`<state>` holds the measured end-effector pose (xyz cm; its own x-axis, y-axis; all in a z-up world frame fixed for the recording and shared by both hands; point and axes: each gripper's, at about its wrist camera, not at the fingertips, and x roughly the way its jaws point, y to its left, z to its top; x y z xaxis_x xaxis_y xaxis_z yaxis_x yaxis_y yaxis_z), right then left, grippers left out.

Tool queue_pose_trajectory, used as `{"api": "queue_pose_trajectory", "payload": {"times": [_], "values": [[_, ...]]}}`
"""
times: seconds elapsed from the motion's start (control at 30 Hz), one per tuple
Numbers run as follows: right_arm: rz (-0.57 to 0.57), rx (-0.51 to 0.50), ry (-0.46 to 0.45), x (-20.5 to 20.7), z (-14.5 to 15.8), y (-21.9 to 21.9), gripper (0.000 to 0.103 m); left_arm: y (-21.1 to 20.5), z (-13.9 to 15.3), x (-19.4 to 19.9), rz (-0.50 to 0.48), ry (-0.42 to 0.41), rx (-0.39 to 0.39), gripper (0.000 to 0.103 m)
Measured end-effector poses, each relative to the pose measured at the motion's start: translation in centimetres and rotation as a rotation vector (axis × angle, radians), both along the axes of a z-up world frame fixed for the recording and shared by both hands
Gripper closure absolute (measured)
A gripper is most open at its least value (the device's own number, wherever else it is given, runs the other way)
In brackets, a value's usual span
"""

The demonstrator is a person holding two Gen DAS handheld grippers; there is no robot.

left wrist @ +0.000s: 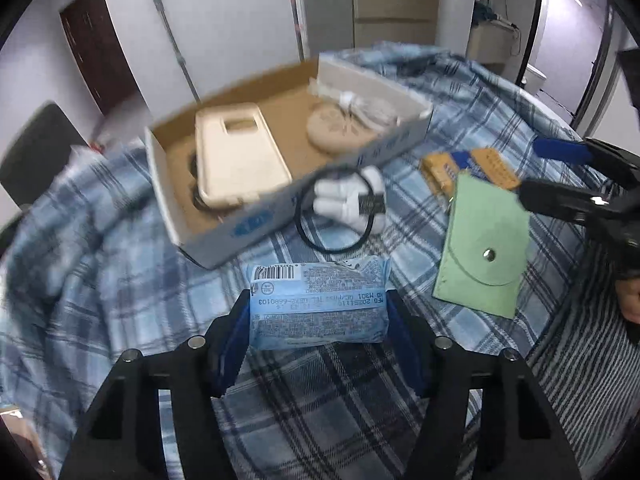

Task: Organize soft objects
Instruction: 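Hold the blue packet up with the left gripper while the right gripper grasps the green pouch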

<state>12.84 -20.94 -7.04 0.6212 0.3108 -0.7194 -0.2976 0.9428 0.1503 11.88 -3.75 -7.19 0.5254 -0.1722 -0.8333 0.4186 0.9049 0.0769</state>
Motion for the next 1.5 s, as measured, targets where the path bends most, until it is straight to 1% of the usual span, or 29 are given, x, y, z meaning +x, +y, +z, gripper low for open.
{"api": "queue_pose_trajectory", "payload": {"times": [0.03, 0.1, 0.17, 0.2, 0.27, 0.33, 0.4, 0.43, 0.53, 0.6, 0.63, 0.67, 0.7, 0.77, 0.83, 1.0, 1.07, 1.13, 1.2, 1.3, 1.4, 1.43, 1.5], "values": [[0.001, -0.002, -0.001, 0.0, 0.0, 0.0, 0.009, 0.0, 0.8, -0.7, 0.009, -0.032, -0.021, 0.037], [0.002, -0.006, -0.004, 0.0, 0.0, 0.1, 0.009, 0.3, 2.2, -1.8, 0.024, -0.070, -0.083, 0.037], [-0.002, -0.008, -0.005, -0.1, 0.1, 0.1, 0.009, 0.6, 3.8, -3.3, 0.064, -0.149, -0.147, 0.037], [-0.008, -0.009, -0.007, -0.1, 0.1, 0.0, 0.009, 0.6, 4.3, -3.9, 0.079, -0.189, -0.166, 0.037], [-0.023, -0.026, -0.001, -0.1, -0.1, -0.1, 0.009, 0.7, 5.1, -5.2, 0.109, -0.283, -0.189, 0.037], [-0.045, -0.055, 0.030, 0.1, -0.3, -0.2, 0.009, 1.1, 5.2, -5.8, 0.133, -0.343, -0.211, 0.037], [-0.071, -0.051, 0.070, -0.1, -0.3, -0.6, 0.009, 1.9, 4.8, -5.9, 0.167, -0.378, -0.223, 0.037], [-0.078, -0.045, 0.098, -0.3, -0.4, -0.7, 0.009, 2.4, 4.5, -5.8, 0.185, -0.384, -0.232, 0.037], [-0.082, -0.002, 0.205, -0.5, -0.9, -0.6, 0.009, 3.7, 4.1, -5.2, 0.226, -0.353, -0.288, 0.037], [-0.077, 0.045, 0.256, -0.5, -1.1, -0.2, 0.009, 4.5, 4.2, -5.4, 0.257, -0.372, -0.309, 0.037], [-0.081, 0.053, 0.264, -0.5, -1.2, 0.2, 0.013, 4.7, 4.2, -5.4, 0.262, -0.373, -0.315, 0.037], [-0.086, 0.048, 0.262, -0.4, -1.2, 0.7, 0.022, 4.8, 4.2, -5.5, 0.265, -0.372, -0.319, 0.037], [-0.083, 0.026, 0.260, -0.2, -1.3, 1.5, 0.024, 4.8, 4.2, -5.5, 0.269, -0.373, -0.321, 0.037], [-0.059, -0.038, 0.275, 0.6, -1.8, 3.1, 0.024, 5.0, 4.2, -5.8, 0.268, -0.377, -0.332, 0.037], [-0.062, -0.061, 0.294, 1.1, -2.4, 3.9, 0.024, 5.1, 4.3, -6.1, 0.266, -0.386, -0.337, 0.037], [-0.162, -0.039, 0.324, 2.2, -3.2, 3.8, 0.024, 5.0, 4.2, -6.3, 0.256, -0.391, -0.340, 0.037], [-0.175, -0.017, 0.346, 2.9, -3.2, 4.3, 0.023, 5.0, 4.3, -6.3, 0.256, -0.395, -0.342, 0.037], [-0.163, -0.024, 0.358, 3.6, -3.1, 5.3, 0.023, 5.1, 4.3, -6.4, 0.258, -0.399, -0.344, 0.037], [-0.143, -0.052, 0.354, 4.1, -2.9, 6.6, 0.023, 5.2, 4.4, -6.5, 0.266, -0.402, -0.346, 0.036], [-0.109, -0.103, 0.320, 4.7, -2.7, 8.7, 0.023, 5.8, 4.5, -6.5, 0.286, -0.407, -0.360, 0.036], [-0.027, -0.147, 0.307, 4.9, -2.7, 10.7, 0.023, 6.4, 4.5, -6.6, 0.315, -0.407, -0.374, 0.036], [-0.026, -0.173, 0.288, 4.6, -2.7, 11.0, 0.023, 6.6, 4.5, -6.5, 0.324, -0.405, -0.379, 0.036], [-0.060, -0.225, 0.242, 4.2, -2.6, 11.0, 0.023, 6.8, 4.5, -6.4, 0.336, -0.396, -0.389, 0.036]]}}
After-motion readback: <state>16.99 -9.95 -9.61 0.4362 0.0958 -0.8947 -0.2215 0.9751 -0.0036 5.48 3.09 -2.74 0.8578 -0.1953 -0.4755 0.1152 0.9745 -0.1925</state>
